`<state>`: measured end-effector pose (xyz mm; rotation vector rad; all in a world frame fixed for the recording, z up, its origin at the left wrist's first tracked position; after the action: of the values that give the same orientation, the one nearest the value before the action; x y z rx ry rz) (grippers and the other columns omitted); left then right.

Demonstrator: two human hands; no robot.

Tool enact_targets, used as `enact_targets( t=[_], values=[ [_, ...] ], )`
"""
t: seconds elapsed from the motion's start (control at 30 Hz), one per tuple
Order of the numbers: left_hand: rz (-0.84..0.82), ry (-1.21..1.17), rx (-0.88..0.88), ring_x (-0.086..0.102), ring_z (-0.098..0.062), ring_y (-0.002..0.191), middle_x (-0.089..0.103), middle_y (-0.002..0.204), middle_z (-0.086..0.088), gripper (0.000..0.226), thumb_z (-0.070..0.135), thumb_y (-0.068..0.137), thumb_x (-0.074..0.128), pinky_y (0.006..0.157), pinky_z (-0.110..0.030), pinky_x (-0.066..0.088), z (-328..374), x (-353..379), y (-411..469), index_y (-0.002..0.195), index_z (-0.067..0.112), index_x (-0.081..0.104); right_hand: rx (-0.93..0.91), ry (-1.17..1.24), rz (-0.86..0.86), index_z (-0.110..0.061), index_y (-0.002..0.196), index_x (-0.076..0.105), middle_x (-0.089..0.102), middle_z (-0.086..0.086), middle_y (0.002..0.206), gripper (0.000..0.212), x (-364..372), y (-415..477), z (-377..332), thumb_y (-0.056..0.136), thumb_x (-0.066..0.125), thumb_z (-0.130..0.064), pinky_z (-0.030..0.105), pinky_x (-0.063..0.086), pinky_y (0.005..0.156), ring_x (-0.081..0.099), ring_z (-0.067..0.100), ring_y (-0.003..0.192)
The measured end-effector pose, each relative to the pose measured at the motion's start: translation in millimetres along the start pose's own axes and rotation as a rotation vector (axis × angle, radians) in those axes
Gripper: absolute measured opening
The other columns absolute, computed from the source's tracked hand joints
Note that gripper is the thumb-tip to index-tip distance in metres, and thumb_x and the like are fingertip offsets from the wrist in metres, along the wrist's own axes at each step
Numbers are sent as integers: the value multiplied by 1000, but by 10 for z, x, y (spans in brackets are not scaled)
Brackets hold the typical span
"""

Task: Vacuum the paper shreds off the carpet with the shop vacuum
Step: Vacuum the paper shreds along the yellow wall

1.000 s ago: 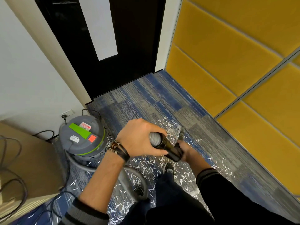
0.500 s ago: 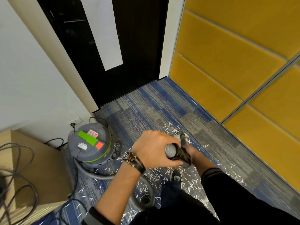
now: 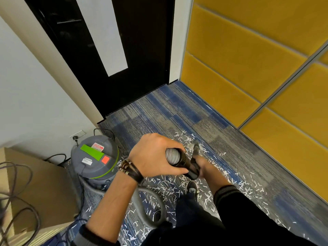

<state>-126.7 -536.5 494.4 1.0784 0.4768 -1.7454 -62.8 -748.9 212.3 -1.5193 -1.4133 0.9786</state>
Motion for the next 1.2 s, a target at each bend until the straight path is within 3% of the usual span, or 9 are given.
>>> enact_targets(
  t=[0.23, 0.3, 0.4, 0.53, 0.67, 0.83, 0.93, 1.03, 1.2],
  values=[
    [-11, -169, -12, 71, 0, 81, 76, 90, 20, 47, 72, 68, 79, 79, -34, 59, 59, 112, 117, 100, 37, 79, 16, 56, -11, -8, 110, 52, 62, 16, 96, 43, -257, 90, 94, 103, 34, -47, 42, 59, 68, 64, 30, 77],
    [-16, -167, -23, 70, 0, 81, 76, 90, 20, 48, 73, 68, 78, 80, -34, 59, 66, 151, 92, 100, 37, 79, 34, 33, 15, -8, 109, 50, 61, 15, 100, 44, -359, 147, 128, 102, 32, -47, 43, 55, 78, 63, 29, 82],
    [-3, -131, -48, 71, -1, 81, 76, 89, 20, 47, 73, 69, 77, 80, -36, 59, 54, 108, 5, 99, 36, 78, 41, -14, 38, -7, 110, 53, 65, 14, 100, 46, -326, 242, 79, 101, 33, -48, 42, 57, 77, 68, 31, 86],
    [50, -76, -64, 71, -2, 80, 76, 88, 20, 46, 72, 70, 76, 79, -35, 59, 5, -55, -157, 98, 36, 77, 17, -39, -7, -7, 111, 53, 63, 15, 106, 45, -23, 246, 54, 100, 38, -48, 52, 51, 96, 66, 32, 94],
    [26, -77, -49, 70, -1, 81, 76, 90, 21, 47, 74, 69, 76, 79, -34, 59, -5, -101, -165, 99, 37, 78, 1, -23, -51, -3, 119, 56, 60, 18, 105, 45, 74, 259, 135, 99, 44, -42, 47, 57, 79, 64, 32, 88],
    [-31, -160, -58, 70, 0, 84, 76, 92, 22, 53, 78, 66, 76, 82, -33, 57, 62, 67, -22, 101, 38, 78, -28, -42, 58, -3, 123, 49, 59, 21, 109, 42, -464, 417, 280, 100, 36, -36, 55, 53, 92, 63, 36, 99],
    [-48, -124, -16, 68, 0, 81, 75, 89, 23, 52, 81, 68, 71, 82, -30, 56, 180, 142, 53, 101, 41, 76, -21, -125, 102, -8, 127, 51, 60, 19, 103, 39, -738, 498, 254, 95, 40, -30, 45, 58, 73, 65, 33, 87],
    [1, -58, -17, 65, -1, 74, 73, 81, 23, 47, 80, 71, 69, 77, -25, 52, 186, 62, 11, 98, 42, 75, 3, -141, 52, -6, 123, 52, 62, 17, 100, 35, -490, 186, 130, 100, 37, -29, 37, 57, 57, 65, 31, 79],
    [65, -88, -7, 70, 0, 78, 75, 86, 23, 47, 76, 71, 72, 77, -30, 58, 78, -101, -215, 98, 38, 78, -12, -143, -27, -2, 137, 46, 64, 22, 113, 49, -118, 59, 183, 99, 43, -33, 48, 58, 80, 67, 35, 93]
  ],
)
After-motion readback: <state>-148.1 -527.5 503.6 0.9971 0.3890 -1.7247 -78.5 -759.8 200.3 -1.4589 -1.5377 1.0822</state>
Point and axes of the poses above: each hand's wrist, its own y-axis towards the middle knuckle, its own x-axis out of the palm, z = x × y, the point moved 3 cm from there along y, towards the middle knuckle
